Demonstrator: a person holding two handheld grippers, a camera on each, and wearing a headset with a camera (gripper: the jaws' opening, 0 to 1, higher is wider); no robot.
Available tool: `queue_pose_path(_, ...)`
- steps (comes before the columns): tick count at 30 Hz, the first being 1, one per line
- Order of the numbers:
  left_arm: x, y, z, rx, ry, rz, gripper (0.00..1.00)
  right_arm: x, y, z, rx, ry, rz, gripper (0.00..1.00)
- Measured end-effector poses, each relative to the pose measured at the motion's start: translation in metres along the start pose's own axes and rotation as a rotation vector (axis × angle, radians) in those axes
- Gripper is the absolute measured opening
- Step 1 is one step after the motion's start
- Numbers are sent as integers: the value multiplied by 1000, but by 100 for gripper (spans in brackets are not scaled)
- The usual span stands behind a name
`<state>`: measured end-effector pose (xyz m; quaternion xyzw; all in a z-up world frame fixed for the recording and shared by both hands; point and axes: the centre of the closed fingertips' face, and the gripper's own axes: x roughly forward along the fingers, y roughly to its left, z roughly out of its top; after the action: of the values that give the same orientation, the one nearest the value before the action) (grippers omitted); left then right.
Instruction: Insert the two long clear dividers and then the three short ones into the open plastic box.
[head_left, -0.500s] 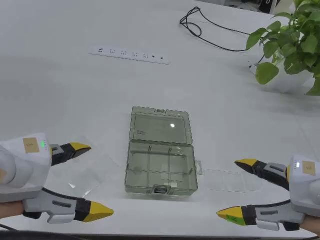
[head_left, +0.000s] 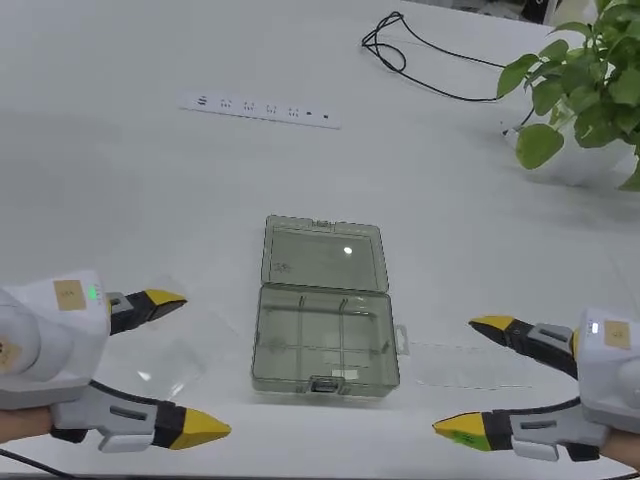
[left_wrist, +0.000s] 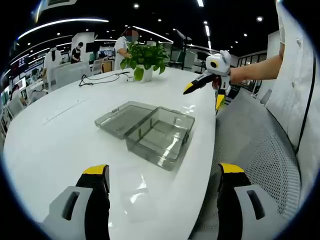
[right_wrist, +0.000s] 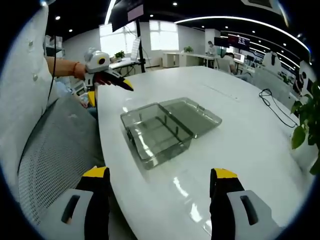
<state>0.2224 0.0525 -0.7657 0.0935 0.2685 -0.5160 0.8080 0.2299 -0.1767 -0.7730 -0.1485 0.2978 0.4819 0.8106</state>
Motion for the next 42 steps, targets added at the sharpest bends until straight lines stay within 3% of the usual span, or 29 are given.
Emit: queue_pose_path(42, 1, 4, -2, 6, 19, -1, 89, 0, -1, 0, 1, -7, -8, 82)
